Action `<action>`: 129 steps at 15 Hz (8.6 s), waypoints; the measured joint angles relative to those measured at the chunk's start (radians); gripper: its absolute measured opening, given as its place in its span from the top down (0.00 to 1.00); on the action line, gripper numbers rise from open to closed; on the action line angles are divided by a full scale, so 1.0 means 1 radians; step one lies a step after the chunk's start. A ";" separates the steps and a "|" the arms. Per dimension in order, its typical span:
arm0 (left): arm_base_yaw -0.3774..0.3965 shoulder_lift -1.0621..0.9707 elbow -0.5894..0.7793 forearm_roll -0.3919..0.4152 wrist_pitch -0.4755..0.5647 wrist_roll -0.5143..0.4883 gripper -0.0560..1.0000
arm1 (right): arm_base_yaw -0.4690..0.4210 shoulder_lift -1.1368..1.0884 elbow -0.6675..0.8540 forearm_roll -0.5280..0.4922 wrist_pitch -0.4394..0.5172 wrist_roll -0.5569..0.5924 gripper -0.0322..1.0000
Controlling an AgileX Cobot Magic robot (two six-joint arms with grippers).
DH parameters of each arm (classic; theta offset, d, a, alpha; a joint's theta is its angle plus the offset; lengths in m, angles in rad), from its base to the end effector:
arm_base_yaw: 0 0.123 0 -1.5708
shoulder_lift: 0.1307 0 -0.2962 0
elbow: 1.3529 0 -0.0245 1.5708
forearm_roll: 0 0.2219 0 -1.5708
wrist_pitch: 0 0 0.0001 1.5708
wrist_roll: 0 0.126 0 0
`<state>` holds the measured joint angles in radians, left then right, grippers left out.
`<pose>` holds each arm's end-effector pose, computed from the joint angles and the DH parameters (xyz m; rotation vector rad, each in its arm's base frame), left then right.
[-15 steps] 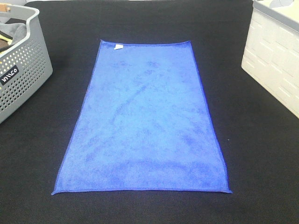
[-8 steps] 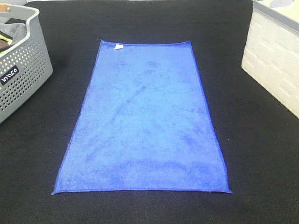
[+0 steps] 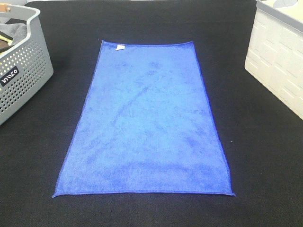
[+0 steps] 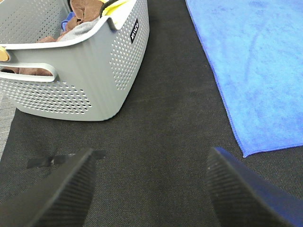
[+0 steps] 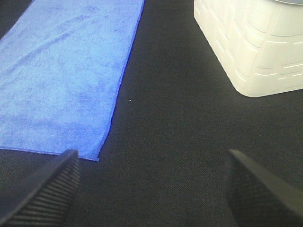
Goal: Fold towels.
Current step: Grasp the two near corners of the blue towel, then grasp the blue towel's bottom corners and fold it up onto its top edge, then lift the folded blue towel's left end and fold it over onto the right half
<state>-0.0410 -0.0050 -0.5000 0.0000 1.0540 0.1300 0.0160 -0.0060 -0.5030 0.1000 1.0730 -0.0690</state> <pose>-0.0107 0.0004 0.2481 0.1736 2.0256 0.0560 -0.0126 0.0109 0.2473 -0.0928 2.0425 0.0866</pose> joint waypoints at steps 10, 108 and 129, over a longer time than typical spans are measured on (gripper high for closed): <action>0.000 0.000 0.000 0.000 0.000 0.000 0.34 | 0.000 0.000 0.000 0.000 0.000 0.000 0.21; -0.112 1.377 0.068 -1.103 -0.434 0.603 0.95 | 0.165 1.493 -0.008 0.934 -0.397 -0.583 0.97; -0.112 2.287 -1.261 -1.033 -0.702 0.681 0.95 | 0.089 2.457 -1.593 0.648 -0.299 -0.285 0.97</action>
<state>-0.1530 2.2820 -1.7610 -1.0330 0.3520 0.8110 0.1050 2.4510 -2.0960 0.7480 0.7740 -0.3540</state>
